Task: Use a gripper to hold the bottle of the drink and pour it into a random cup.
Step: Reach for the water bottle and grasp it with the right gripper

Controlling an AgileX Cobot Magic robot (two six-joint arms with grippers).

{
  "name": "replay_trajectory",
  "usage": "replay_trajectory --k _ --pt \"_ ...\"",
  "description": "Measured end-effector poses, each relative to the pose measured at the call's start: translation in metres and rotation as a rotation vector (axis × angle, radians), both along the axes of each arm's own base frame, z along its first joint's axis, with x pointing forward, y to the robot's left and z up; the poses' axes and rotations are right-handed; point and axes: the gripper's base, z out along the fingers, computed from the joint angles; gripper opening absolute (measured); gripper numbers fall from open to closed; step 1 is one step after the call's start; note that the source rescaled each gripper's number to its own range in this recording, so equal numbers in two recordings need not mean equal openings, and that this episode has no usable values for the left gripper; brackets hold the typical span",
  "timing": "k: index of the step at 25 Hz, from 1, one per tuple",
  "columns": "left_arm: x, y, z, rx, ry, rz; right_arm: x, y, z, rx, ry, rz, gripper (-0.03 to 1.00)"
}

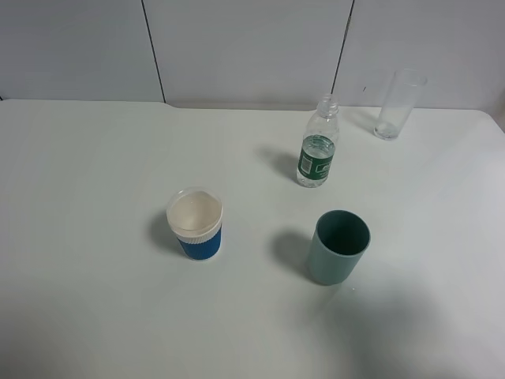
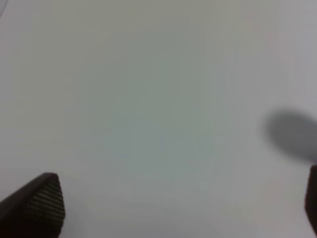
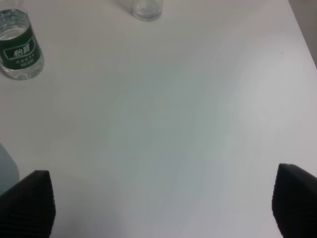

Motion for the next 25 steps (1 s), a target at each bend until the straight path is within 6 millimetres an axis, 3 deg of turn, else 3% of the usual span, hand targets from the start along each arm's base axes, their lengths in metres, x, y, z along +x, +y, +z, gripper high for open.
replay_trajectory --k 16,25 --pt "0.0 0.0 0.0 0.0 0.0 0.0 0.0 0.0 0.0 0.0 0.001 0.0 1.0" --pt "0.0 0.0 0.0 0.0 0.0 0.0 0.025 -0.003 0.001 0.018 0.15 0.001 1.0"
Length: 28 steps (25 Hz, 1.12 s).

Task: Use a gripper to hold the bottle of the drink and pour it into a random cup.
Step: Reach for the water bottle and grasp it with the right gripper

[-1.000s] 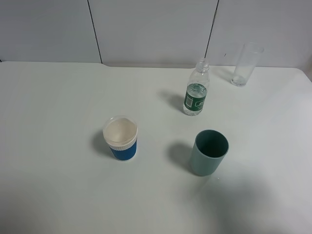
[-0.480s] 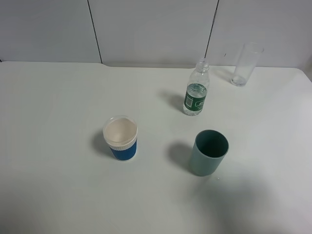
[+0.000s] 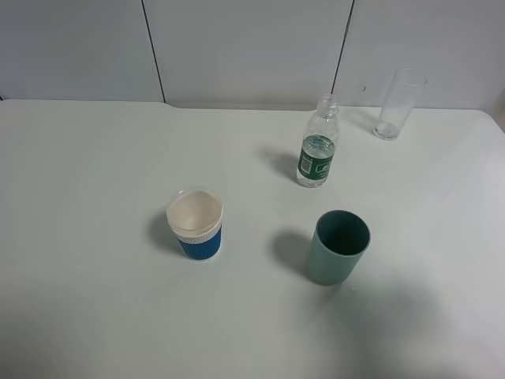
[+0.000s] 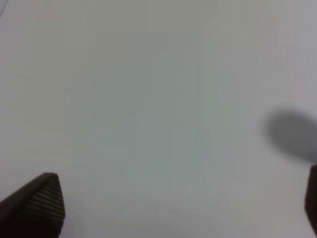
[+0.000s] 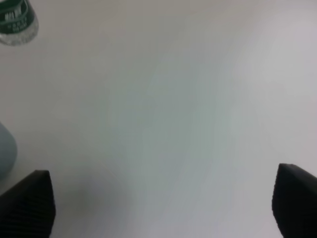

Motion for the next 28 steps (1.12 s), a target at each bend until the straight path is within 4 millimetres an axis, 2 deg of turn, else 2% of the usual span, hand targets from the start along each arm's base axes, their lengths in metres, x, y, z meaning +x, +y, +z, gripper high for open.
replay_trajectory --k 6,11,21,28 --pt "0.0 0.0 0.0 0.0 0.0 0.0 0.023 -0.003 0.024 -0.027 -0.053 0.004 1.0" --pt "0.0 0.0 0.0 0.0 0.0 0.0 0.052 -0.007 0.026 -0.065 -0.01 0.025 1.0" --pt "0.0 0.0 0.0 0.001 0.0 0.0 0.117 -0.013 0.011 -0.118 0.069 0.056 1.0" --pt "0.0 0.0 0.0 0.001 0.0 0.0 0.162 0.012 -0.018 -0.219 0.146 0.246 1.0"
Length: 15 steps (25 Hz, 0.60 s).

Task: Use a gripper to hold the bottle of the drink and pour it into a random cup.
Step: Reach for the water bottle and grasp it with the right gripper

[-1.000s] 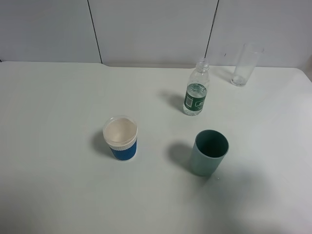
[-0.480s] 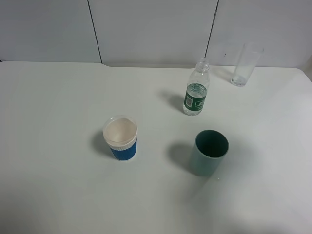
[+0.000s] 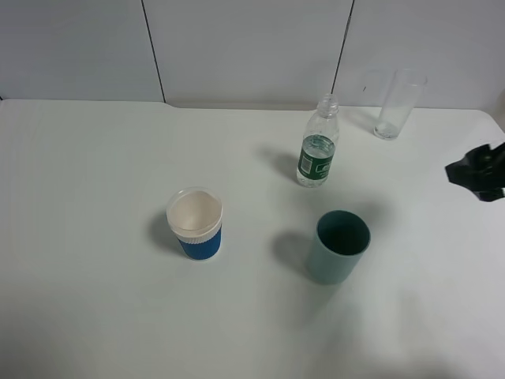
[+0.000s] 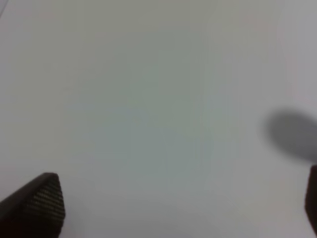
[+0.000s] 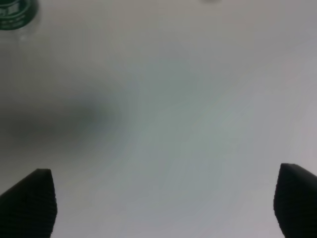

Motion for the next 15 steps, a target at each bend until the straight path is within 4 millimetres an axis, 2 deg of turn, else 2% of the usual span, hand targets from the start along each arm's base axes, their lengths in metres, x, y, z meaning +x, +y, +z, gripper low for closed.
replay_trajectory --k 3,7,15 --pt "0.0 0.0 0.0 0.0 0.0 0.0 0.016 0.011 -0.013 -0.006 0.017 0.037 1.0" --pt "0.0 0.0 0.0 0.0 0.0 0.0 0.033 0.015 -0.028 0.001 0.021 0.007 1.0" --pt "0.0 0.0 0.0 0.0 0.0 0.0 0.058 0.024 -0.045 0.097 -0.082 -0.012 1.0"
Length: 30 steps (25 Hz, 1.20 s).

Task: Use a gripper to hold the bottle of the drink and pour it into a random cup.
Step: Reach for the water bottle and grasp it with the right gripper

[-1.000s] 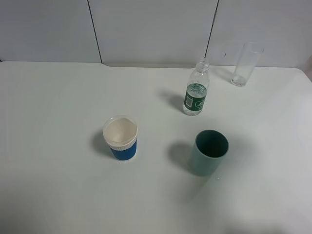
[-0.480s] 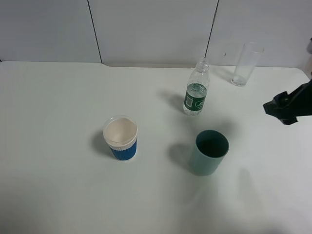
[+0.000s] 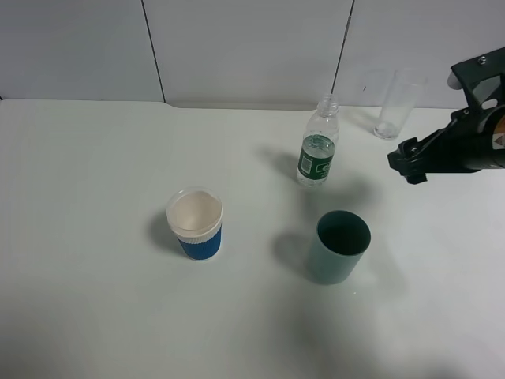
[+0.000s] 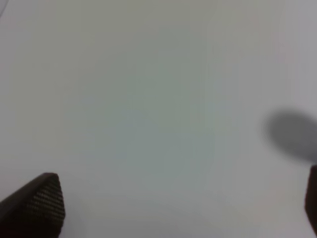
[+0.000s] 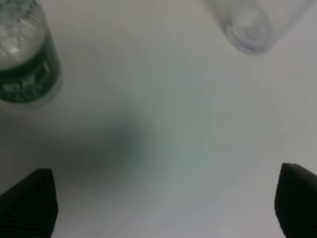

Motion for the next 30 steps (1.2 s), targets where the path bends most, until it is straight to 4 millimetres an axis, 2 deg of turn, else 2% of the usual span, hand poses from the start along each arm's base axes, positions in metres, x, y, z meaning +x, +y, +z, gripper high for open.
replay_trajectory --k 10,17,24,30 --pt "0.0 0.0 0.0 0.0 0.0 0.0 0.015 0.02 -0.026 0.101 -0.045 0.19 1.0" --pt "0.0 0.0 0.0 0.0 0.0 0.0 0.025 0.011 -0.047 0.136 -0.017 0.206 1.0" --pt "0.0 0.0 0.0 0.0 0.0 0.0 0.03 0.015 -0.064 0.109 -0.006 0.312 1.0" --pt "0.0 0.0 0.0 0.0 0.0 0.0 0.046 0.017 -0.068 0.097 -0.007 0.326 1.0"
